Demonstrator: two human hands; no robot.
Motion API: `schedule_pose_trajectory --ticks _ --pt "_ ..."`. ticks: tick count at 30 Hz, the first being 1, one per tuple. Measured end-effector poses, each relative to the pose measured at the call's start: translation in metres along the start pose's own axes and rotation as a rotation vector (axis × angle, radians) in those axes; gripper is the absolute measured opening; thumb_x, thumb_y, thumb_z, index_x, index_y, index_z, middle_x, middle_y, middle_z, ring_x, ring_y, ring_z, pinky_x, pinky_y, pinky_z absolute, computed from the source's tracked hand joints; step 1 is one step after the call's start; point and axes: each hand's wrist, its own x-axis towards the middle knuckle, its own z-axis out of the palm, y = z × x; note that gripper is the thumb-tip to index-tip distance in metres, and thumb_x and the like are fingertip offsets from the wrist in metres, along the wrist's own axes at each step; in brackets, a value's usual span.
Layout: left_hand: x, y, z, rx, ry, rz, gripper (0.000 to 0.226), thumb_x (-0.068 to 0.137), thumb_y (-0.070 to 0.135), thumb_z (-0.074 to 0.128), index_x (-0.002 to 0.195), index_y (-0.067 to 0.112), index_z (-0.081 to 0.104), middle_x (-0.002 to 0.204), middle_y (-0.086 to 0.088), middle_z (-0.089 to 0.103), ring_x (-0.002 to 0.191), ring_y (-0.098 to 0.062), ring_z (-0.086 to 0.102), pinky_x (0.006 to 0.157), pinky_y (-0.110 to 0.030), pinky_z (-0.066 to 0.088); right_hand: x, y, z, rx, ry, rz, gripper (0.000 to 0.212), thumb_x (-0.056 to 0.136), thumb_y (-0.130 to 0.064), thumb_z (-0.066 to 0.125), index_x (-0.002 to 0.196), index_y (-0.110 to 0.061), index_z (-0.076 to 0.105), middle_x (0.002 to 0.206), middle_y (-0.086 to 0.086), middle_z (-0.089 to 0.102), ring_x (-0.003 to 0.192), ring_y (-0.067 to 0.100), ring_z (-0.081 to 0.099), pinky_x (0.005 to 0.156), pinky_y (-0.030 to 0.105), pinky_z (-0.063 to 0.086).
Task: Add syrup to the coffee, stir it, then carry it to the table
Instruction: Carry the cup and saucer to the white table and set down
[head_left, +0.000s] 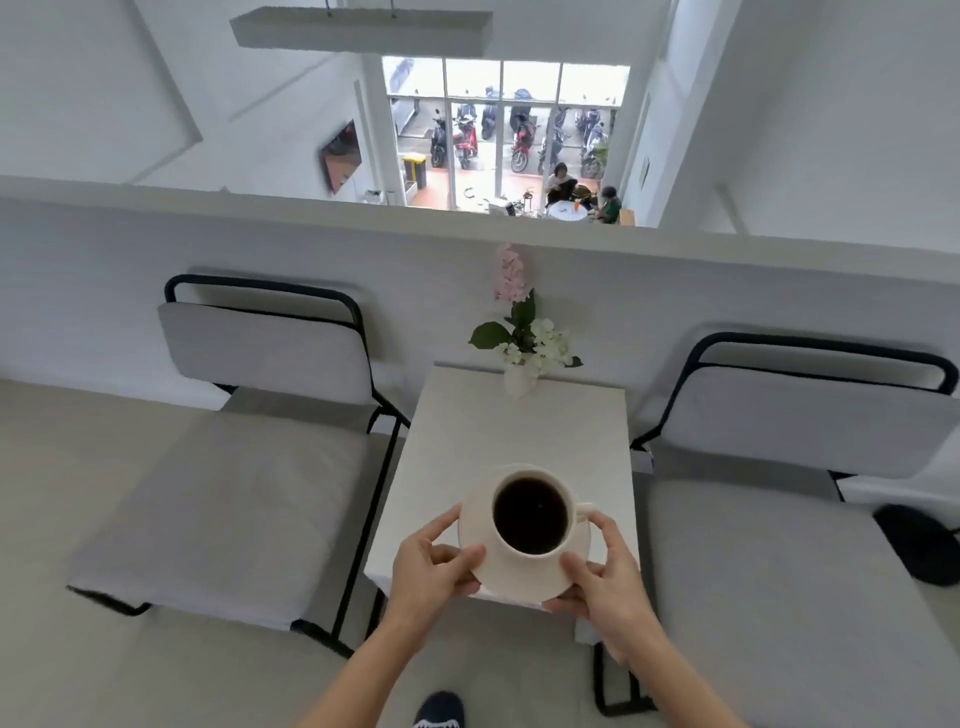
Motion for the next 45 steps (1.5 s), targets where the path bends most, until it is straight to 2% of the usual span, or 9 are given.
schedule_pose_trajectory --ticks 5,10,15,23,28,33,35,39,45 --pt "0.080 -0.022 -0.014 0.040 -0.068 -0.092 0.066 0.086 -0.001 0.078 0.146 0.015 0.055 0.068 -0.020 0.075 0.066 -0.022 0.073 0.063 -0.029 0.063 0.057 0.021 0.024 0.010 0.094 0.042 0.055 0.097 -0.003 0.061 0.135 -0.038 0.044 0.098 0.028 0.074 0.088 0.042 0.074 0.060 0.045 0.064" --pt "0.144 -0.052 -0.017 0.123 -0.115 -0.143 0.064 0.087 0.004 0.077 0.145 0.020 0.055 0.069 -0.013 0.077 0.067 -0.020 0.075 0.060 -0.028 0.062 0.111 0.053 0.034 -0.004 0.133 0.067 0.054 0.098 -0.011 0.062 0.139 -0.039 0.040 0.091 0.022 0.077 0.076 0.032 0.078 0.065 0.049 0.065" --pt "0.197 -0.097 -0.013 0.243 -0.125 -0.188 0.064 0.088 0.010 0.078 0.146 0.024 0.055 0.069 -0.006 0.078 0.067 -0.017 0.077 0.054 -0.025 0.057 0.159 0.098 0.035 -0.037 0.153 0.119 0.056 0.099 -0.014 0.060 0.142 -0.040 0.034 0.091 0.019 0.074 0.068 0.030 0.078 0.061 0.037 0.065" --pt "0.267 -0.176 -0.004 0.418 -0.118 -0.178 0.065 0.087 0.012 0.080 0.146 0.023 0.055 0.072 -0.008 0.080 0.064 -0.015 0.072 0.049 -0.021 0.053 0.230 0.166 0.033 -0.100 0.170 0.183 0.057 0.101 -0.008 0.056 0.137 -0.044 0.030 0.086 0.016 0.075 0.060 0.035 0.075 0.055 0.031 0.063" --pt "0.298 -0.214 0.001 0.486 -0.125 -0.148 0.065 0.086 0.016 0.081 0.145 0.024 0.055 0.076 -0.008 0.082 0.075 -0.024 0.076 0.050 -0.019 0.055 0.263 0.204 0.028 -0.160 0.165 0.176 0.056 0.102 -0.010 0.055 0.142 -0.037 0.028 0.077 0.015 0.076 0.058 0.028 0.075 0.058 0.026 0.062" --pt "0.320 -0.235 0.000 0.511 -0.146 -0.134 0.064 0.087 0.017 0.080 0.145 0.025 0.055 0.080 -0.010 0.082 0.070 -0.017 0.075 0.050 -0.014 0.053 0.284 0.227 0.030 -0.192 0.190 0.189 0.056 0.101 -0.010 0.055 0.140 -0.042 0.030 0.072 0.014 0.076 0.057 0.024 0.075 0.070 0.037 0.065" --pt "0.328 -0.242 -0.003 0.529 -0.154 -0.123 0.064 0.085 0.018 0.081 0.144 0.025 0.056 0.077 -0.008 0.082 0.064 -0.011 0.071 0.054 -0.013 0.053 0.289 0.232 0.031 -0.218 0.197 0.187 0.055 0.101 -0.009 0.055 0.140 -0.040 0.031 0.072 0.015 0.076 0.057 0.023 0.075 0.069 0.037 0.066" --pt "0.337 -0.250 -0.007 0.563 -0.178 -0.122 0.065 0.085 0.023 0.081 0.145 0.025 0.056 0.062 0.012 0.076 0.063 0.011 0.067 0.072 -0.026 0.054 0.295 0.233 0.035 -0.235 0.209 0.176 0.055 0.100 -0.008 0.055 0.142 -0.034 0.032 0.075 0.016 0.076 0.055 0.022 0.075 0.058 0.026 0.063" --pt "0.341 -0.253 -0.007 0.556 -0.179 -0.110 0.065 0.086 0.023 0.080 0.146 0.024 0.055 0.062 0.015 0.075 0.066 0.010 0.071 0.076 -0.026 0.054 0.297 0.231 0.039 -0.244 0.207 0.172 0.053 0.101 -0.006 0.054 0.143 -0.030 0.033 0.066 0.015 0.075 0.051 0.023 0.073 0.050 0.022 0.059"
